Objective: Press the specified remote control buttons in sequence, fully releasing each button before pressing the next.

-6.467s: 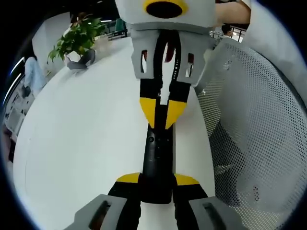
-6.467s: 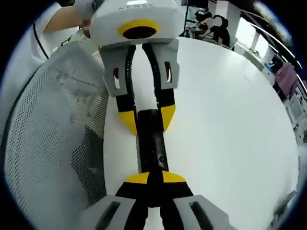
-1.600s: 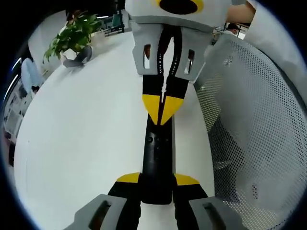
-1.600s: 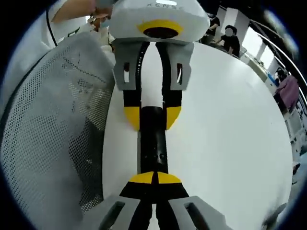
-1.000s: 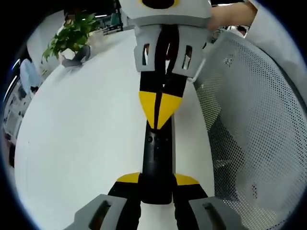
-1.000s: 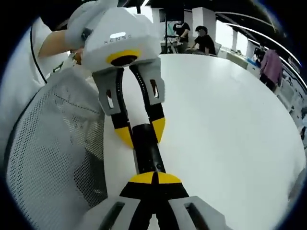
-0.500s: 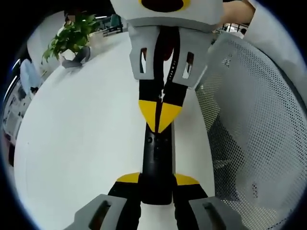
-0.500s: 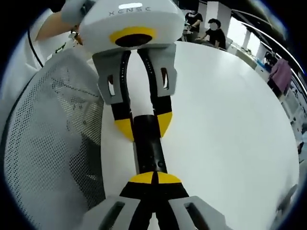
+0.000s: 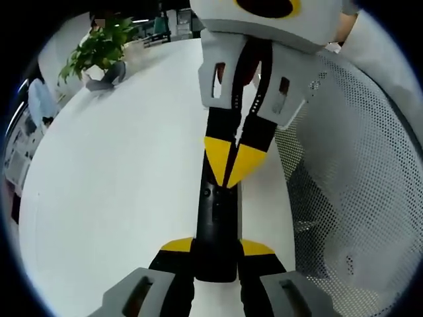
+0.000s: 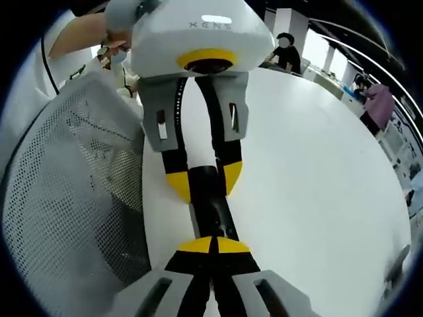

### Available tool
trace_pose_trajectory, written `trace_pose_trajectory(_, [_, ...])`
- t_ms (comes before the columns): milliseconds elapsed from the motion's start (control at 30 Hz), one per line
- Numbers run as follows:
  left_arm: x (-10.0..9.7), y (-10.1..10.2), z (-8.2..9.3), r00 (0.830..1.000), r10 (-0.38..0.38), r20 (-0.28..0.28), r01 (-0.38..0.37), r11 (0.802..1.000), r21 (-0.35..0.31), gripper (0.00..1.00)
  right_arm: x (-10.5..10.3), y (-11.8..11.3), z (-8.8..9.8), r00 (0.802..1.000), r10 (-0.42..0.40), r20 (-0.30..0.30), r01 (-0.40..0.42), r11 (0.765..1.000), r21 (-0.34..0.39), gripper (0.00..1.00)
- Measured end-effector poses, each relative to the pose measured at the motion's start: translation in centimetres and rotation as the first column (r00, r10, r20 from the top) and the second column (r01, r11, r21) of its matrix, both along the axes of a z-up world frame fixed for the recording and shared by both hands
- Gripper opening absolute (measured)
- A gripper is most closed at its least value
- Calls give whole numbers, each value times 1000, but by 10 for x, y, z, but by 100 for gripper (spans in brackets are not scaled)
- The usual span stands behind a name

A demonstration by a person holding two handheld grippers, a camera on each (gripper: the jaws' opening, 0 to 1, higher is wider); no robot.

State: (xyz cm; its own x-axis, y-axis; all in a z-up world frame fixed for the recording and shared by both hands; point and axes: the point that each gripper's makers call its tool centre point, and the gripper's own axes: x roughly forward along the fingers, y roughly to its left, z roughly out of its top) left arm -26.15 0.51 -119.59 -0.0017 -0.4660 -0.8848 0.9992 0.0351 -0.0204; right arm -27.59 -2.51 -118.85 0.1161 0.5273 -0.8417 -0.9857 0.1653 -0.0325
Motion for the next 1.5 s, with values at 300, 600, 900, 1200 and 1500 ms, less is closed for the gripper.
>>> trace_pose_trajectory(300, [0, 0, 0, 1000, -6, -2, 6, 1000, 0, 24, 0, 2, -1, 994, 92, 65, -89, 994, -61, 0])
trace_pose_trajectory(600, [0, 0, 0, 1000, -14, -1, 14, 1000, -4, 24, -2, 6, -4, 996, 78, 43, -76, 996, -50, 0])
trace_pose_trajectory(900, [0, 0, 0, 1000, -8, 9, 8, 1000, -18, 24, 7, -1, 6, 998, -63, -33, 66, 992, 112, 0])
trace_pose_trajectory(1200, [0, -1, -1, 1000, -5, 6, 5, 1000, -30, 24, 15, -1, 2, 1000, 7, -10, -6, 999, 42, 0])
trace_pose_trajectory(1500, [0, -2, -1, 1000, -12, 16, 13, 999, -39, 24, 14, 1, -2, 998, 56, 14, -55, 998, -20, 0])
